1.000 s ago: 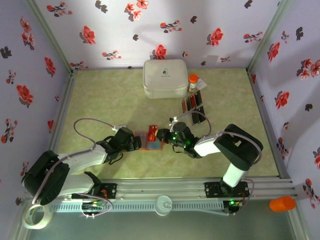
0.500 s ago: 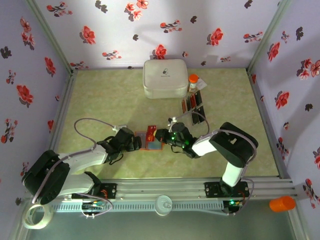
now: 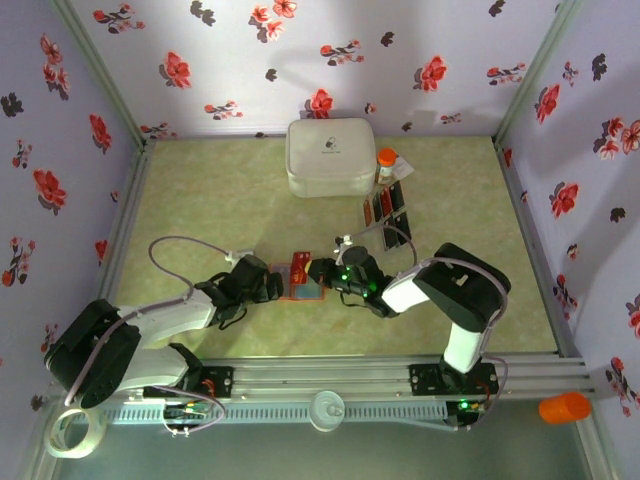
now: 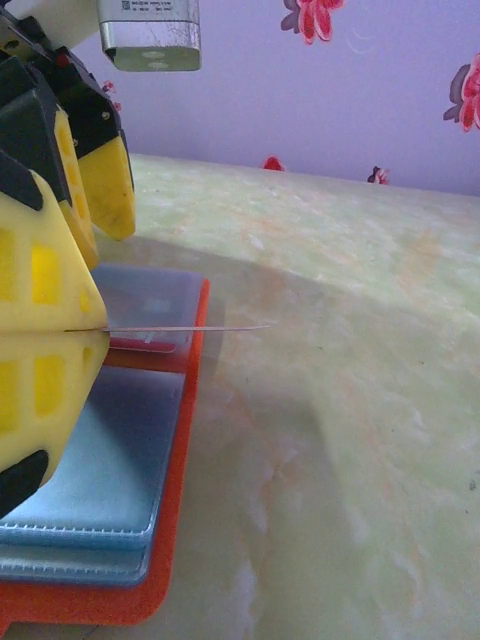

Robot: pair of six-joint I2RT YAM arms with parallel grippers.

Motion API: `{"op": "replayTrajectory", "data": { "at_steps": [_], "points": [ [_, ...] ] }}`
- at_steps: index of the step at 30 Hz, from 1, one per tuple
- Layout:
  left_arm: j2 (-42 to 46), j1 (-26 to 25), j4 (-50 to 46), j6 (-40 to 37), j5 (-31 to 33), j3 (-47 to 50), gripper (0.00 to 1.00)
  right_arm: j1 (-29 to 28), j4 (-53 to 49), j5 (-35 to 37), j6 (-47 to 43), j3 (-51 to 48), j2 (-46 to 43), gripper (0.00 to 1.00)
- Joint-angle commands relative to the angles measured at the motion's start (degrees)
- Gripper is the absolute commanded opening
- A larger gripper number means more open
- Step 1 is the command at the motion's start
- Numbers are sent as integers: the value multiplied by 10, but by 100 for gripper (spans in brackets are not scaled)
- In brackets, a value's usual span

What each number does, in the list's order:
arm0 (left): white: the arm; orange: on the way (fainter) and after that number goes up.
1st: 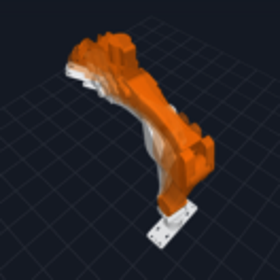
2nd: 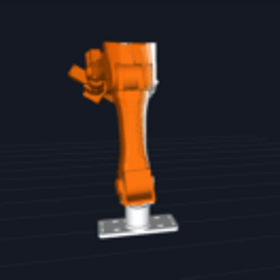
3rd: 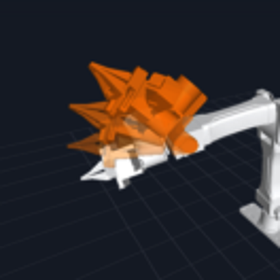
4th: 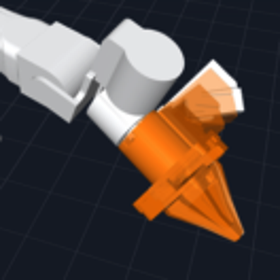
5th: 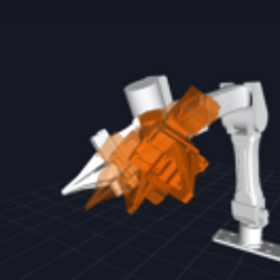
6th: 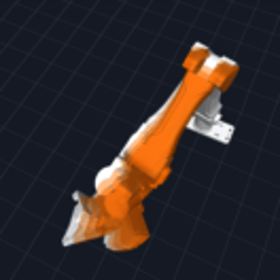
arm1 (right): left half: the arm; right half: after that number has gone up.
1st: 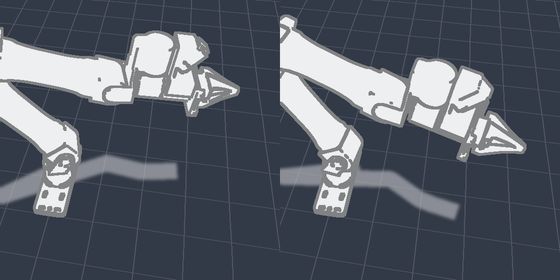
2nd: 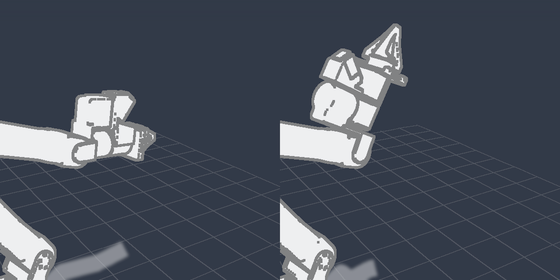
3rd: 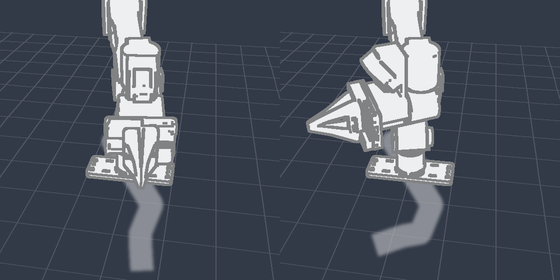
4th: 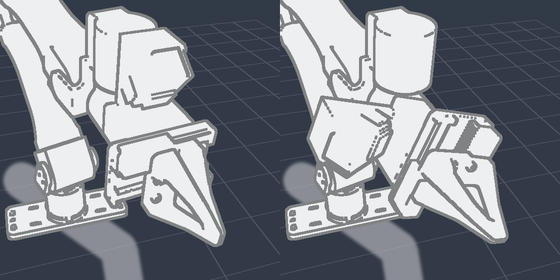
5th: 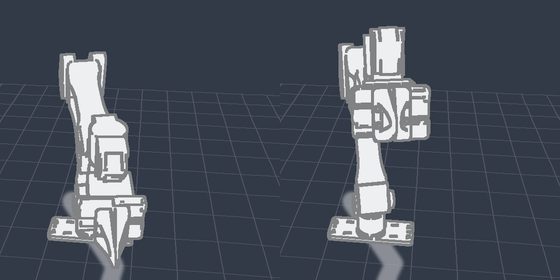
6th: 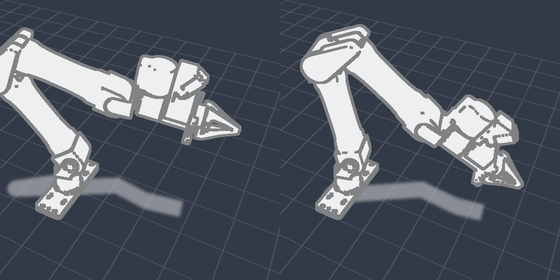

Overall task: Put the credit cards into the card holder
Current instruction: Insert the credit card into the card slot.

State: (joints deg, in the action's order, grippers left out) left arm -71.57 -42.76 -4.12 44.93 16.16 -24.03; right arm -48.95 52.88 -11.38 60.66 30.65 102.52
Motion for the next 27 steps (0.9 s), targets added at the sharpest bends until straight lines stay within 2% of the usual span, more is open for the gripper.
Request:
{"op": "replayTrajectory", "data": {
  "at_steps": [1,14,27],
  "points": [
    [-22,-2,-56,21,-7,25,100,-7,19,-4,7,-5,13,0],
    [-23,-3,-54,22,-7,27,100,-18,25,14,20,-26,19,0],
    [-32,-3,-47,22,-7,25,100,-28,-13,15,25,-20,20,0]
  ]
}}
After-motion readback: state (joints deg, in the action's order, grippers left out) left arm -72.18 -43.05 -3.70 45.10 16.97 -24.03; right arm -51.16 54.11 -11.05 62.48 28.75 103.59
